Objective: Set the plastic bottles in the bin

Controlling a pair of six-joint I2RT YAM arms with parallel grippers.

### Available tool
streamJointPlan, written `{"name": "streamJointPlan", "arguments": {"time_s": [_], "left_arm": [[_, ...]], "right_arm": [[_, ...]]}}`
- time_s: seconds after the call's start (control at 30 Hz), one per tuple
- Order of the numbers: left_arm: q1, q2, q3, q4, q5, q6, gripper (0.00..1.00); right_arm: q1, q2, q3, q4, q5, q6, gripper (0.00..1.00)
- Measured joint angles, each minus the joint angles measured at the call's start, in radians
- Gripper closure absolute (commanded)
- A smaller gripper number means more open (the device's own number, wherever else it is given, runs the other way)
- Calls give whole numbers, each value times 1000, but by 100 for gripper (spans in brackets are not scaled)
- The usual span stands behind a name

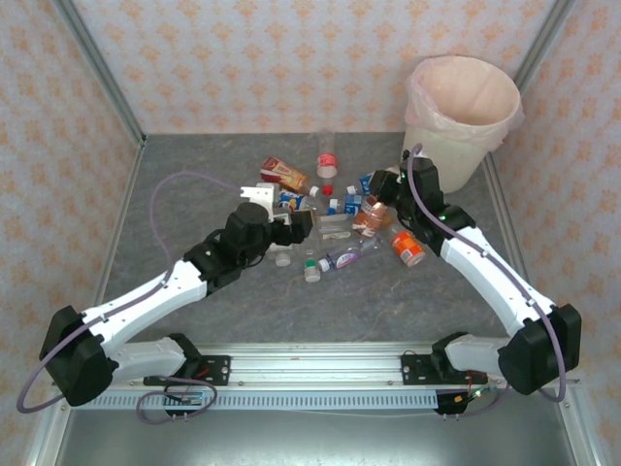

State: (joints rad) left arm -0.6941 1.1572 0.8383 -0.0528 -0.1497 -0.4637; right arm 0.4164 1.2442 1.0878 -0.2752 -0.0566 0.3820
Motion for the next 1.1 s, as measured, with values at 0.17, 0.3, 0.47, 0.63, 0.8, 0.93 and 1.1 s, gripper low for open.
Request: {"name": "streamJointPlan", "arguments": {"time_s": [0.17,0.3,0.47,0.63,0.8,0.93,1.1], "left_arm": [[16,-13,-6,-185,-298,-126,0],[48,-45,-44,-283,-418,-212,0],[75,-101,-124,-293,-453,-247,0],[75,-114,-153,-295,-463,-246,0],[75,-129,-153,-295,-465,-246,0],[81,-132,-153,-295,-460,-246,0],[88,-132,-153,-295,-449,-246,0]], "right_arm": [[-3,19,85,-24,138,-111,100],[-9,46,178,-13,211,-190,100],[-39,123,331,23,279,-282,100],[-109,212,482,68,320,-341,100],[-188,321,622,161,397,-377,100],[-251,410,708,243,450,-381,100],[-285,555,840,314,540,-438,100]]}}
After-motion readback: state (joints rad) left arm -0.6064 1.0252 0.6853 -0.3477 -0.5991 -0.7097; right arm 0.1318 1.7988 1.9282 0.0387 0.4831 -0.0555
